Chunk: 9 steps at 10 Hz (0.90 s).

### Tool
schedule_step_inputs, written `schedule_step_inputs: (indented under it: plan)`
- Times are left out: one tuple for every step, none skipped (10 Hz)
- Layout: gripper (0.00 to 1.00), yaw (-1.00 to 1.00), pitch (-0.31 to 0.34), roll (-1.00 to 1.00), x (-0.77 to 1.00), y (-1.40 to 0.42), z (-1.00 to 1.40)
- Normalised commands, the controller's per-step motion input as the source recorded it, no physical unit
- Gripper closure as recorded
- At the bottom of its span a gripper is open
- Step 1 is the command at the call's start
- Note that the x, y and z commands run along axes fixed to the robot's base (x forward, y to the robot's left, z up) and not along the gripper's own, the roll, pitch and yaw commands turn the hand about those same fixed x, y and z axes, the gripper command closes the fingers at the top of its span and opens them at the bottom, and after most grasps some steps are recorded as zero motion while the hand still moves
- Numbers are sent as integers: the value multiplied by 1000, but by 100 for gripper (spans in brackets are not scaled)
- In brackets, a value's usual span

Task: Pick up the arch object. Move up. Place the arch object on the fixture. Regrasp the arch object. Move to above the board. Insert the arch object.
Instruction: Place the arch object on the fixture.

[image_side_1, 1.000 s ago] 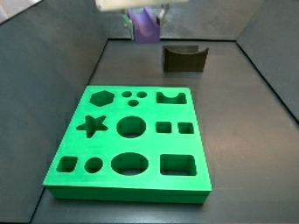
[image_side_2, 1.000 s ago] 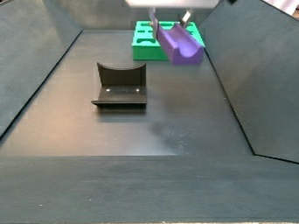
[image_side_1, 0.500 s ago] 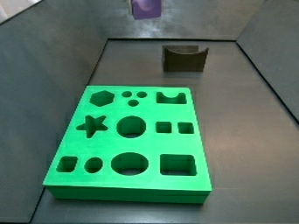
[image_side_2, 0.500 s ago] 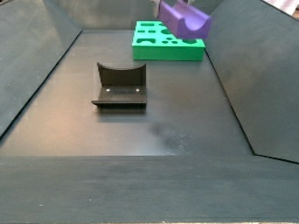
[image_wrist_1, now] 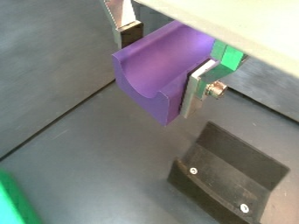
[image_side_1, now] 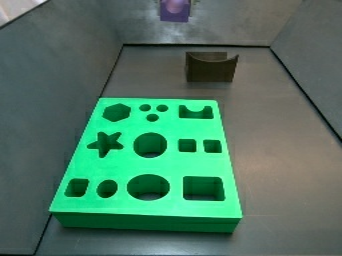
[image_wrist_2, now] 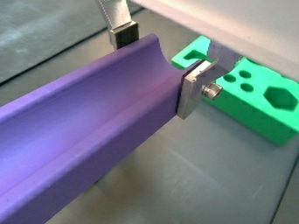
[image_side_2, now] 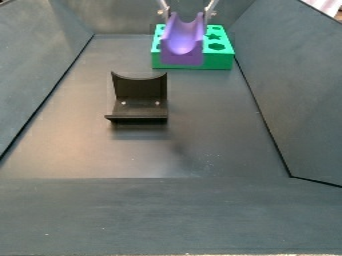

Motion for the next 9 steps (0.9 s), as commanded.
schedule_step_inputs:
  plan:
    - [100,-323,245,-114,1000,246,-54]
    - [100,-241,215,-112,1000,223,-44]
    - [100,-132,174,-108,1000,180,-36]
    - [100,-86,163,-106,1000,153,-26]
    - [100,-52,155,-103,1000,120,-13]
    - [100,-43,151,-101,1000,103,-13]
    - [100,-31,153,-99,891,67,-3]
    - [100,-26,153,-97,808,48,-1]
    - [100,-24,152,-95,727,33,2]
